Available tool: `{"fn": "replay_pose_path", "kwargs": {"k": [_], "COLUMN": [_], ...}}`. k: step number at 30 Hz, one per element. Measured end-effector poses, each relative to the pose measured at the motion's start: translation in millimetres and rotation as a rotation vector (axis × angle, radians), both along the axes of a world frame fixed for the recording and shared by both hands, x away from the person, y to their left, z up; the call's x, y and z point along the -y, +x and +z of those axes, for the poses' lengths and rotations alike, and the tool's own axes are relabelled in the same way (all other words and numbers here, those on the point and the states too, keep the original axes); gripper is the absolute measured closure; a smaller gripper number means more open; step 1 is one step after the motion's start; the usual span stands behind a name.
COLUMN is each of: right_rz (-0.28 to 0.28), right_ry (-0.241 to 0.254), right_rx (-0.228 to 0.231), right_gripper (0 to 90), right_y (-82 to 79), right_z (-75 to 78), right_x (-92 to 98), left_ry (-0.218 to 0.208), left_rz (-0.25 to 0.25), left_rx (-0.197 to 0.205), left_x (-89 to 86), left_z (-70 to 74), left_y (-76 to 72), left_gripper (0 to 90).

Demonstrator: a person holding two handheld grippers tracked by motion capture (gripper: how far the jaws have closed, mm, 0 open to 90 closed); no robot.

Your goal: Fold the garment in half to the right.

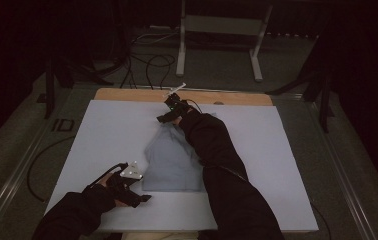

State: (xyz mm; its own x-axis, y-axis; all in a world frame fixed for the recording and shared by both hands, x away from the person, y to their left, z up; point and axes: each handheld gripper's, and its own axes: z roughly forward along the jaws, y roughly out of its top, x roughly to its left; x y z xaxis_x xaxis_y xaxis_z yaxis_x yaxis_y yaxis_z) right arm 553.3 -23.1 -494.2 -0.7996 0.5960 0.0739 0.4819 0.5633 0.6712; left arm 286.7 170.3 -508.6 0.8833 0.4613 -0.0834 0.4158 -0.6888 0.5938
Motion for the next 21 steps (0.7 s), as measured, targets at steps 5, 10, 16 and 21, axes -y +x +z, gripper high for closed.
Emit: {"fn": "replay_pose_path", "kwargs": {"k": [5, 10, 16, 21], "right_rz": [-0.009, -0.016, -0.009, -0.018], "right_ry": [-0.039, -0.084, -0.153, -0.195], "right_rx": [-0.021, -0.029, 0.01, 0.057], "right_gripper": [22.9, 30.9, 45.3, 62.1], "right_y": [5.1, 7.6, 4.6, 1.8], "right_z": [-9.8, -14.8, -17.3, -17.0], "right_x": [-5.1, -8.6, -12.0, -13.8], "left_ry": [0.013, 0.04, 0.066, 0.089], "left_rz": [0.007, 0.012, 0.028, 0.021], "left_rx": [-0.002, 0.01, 0.03, 0.031], "left_x": [0.6, 2.8, 4.5, 8.9], "left_z": [-0.7, 0.5, 1.6, 3.1], "left_y": [2.2, 4.0, 4.9, 5.7], "left_gripper": [29.2, 37.5, 49.4, 53.8]}}
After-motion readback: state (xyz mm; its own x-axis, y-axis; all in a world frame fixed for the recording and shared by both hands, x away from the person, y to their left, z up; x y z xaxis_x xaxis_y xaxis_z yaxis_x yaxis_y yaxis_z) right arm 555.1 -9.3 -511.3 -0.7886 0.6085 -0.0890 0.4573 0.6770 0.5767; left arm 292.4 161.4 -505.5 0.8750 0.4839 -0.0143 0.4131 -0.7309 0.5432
